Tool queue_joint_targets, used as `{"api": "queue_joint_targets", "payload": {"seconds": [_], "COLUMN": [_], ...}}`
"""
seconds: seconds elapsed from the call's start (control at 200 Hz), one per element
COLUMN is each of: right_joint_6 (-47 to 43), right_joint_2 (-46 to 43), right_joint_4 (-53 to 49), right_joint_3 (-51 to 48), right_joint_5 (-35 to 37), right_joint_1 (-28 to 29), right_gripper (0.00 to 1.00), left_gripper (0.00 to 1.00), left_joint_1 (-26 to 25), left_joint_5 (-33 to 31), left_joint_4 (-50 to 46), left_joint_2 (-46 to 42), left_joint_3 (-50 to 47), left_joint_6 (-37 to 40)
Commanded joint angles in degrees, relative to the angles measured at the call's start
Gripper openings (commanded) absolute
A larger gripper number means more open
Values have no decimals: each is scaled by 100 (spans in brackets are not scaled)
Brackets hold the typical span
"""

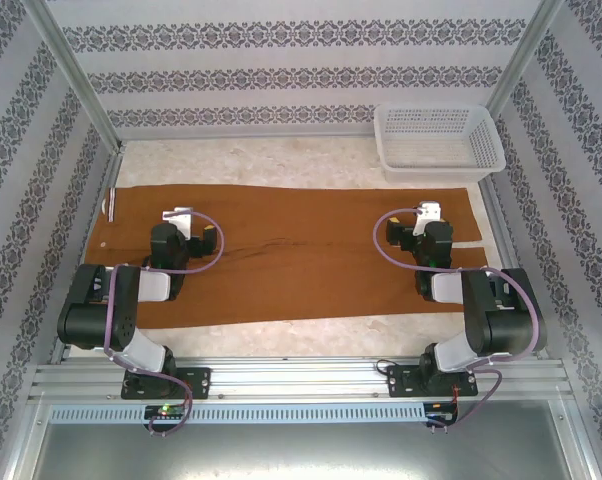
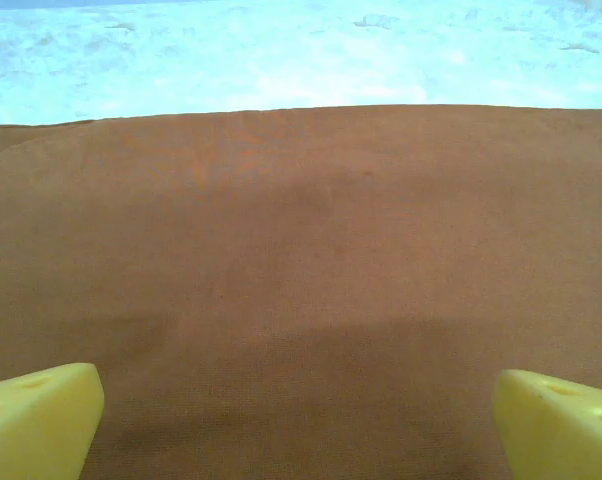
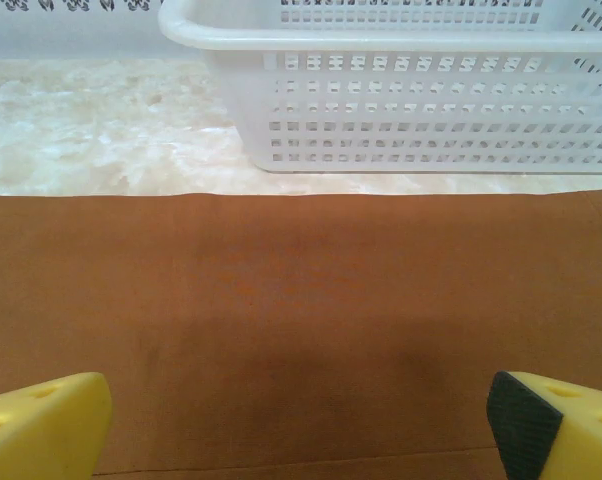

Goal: Roll up the long pants

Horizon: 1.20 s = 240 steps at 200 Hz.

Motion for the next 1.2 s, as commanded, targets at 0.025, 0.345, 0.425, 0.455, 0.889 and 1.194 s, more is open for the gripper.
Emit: {"api": "queue_joint_targets", "payload": {"seconds": [0.025, 0.345, 0.425, 0.455, 0.889, 1.194], "right_joint_6": [-18, -9, -12, -9, 238, 1931], "right_joint_2": [46, 46, 40, 40, -367, -564], "right_joint_4": [197, 181, 183, 181, -1634, -5208], "right_joint_3": [131, 133, 133, 129, 874, 2959], "right_joint_5": [-65, -80, -85, -80, 762, 633], "right_joint_1": [63, 52, 50, 50, 106, -468], "right_gripper": [98, 98, 98, 98, 98, 98], "left_gripper": [100, 100, 100, 100, 100, 98], "left_joint_1": [39, 39, 39, 39, 115, 1613], "left_joint_5": [94, 93, 87, 89, -1153, -2129], "left_joint_4": [199, 192, 192, 192, -2336, -7818], "left_joint_2": [49, 50, 52, 52, -504, -439], "left_joint_3": [86, 89, 86, 88, 1279, 4225], "left_joint_6": [-50, -49, -51, -51, -645, -3663]}}
